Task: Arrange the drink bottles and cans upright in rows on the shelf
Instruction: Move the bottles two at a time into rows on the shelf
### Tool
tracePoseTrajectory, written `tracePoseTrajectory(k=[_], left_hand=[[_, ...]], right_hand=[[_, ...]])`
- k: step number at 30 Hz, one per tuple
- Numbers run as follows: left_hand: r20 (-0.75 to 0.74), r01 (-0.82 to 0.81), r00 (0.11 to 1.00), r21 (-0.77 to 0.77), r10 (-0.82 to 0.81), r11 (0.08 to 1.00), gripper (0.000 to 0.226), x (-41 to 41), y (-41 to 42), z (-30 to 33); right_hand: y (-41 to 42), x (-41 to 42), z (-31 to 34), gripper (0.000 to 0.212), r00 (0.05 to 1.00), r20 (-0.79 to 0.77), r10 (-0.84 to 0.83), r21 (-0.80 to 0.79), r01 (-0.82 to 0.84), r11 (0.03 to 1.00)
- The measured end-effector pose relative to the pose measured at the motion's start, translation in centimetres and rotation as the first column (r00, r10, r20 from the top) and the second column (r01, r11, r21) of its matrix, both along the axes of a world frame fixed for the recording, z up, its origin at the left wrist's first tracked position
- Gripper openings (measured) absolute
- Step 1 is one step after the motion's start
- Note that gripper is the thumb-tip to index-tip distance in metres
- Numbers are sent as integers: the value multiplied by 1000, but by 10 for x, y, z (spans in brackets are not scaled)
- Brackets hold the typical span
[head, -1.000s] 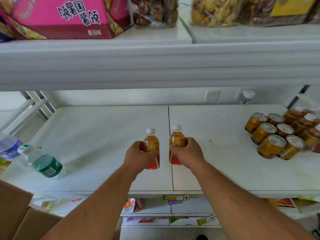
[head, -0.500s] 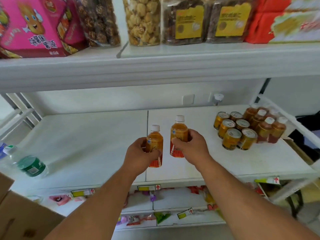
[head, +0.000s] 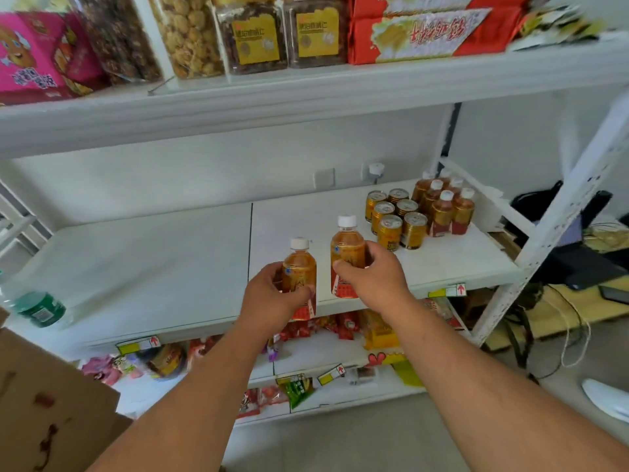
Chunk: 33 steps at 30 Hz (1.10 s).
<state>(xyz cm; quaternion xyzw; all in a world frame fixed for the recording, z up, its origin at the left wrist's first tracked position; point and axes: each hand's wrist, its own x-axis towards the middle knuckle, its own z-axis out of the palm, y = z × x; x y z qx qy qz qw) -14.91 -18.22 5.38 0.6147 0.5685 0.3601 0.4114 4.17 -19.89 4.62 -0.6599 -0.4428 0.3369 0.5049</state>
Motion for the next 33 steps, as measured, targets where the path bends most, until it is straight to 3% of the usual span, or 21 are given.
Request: tracePoseTrajectory(k=[8, 18, 33], left_hand=[[47, 82, 995, 29, -83, 996, 50, 2, -52, 1], [56, 188, 980, 25, -189, 982, 52, 25, -115, -5], [52, 211, 976, 28, -213, 977, 56, 175, -156, 8]], right_hand=[[-71, 0, 8, 29, 996, 63, -69, 7, 68, 998], [-152, 24, 14, 19, 989, 88, -115, 11, 114, 993], [-200, 169, 19, 26, 986, 63, -154, 27, 153, 988]])
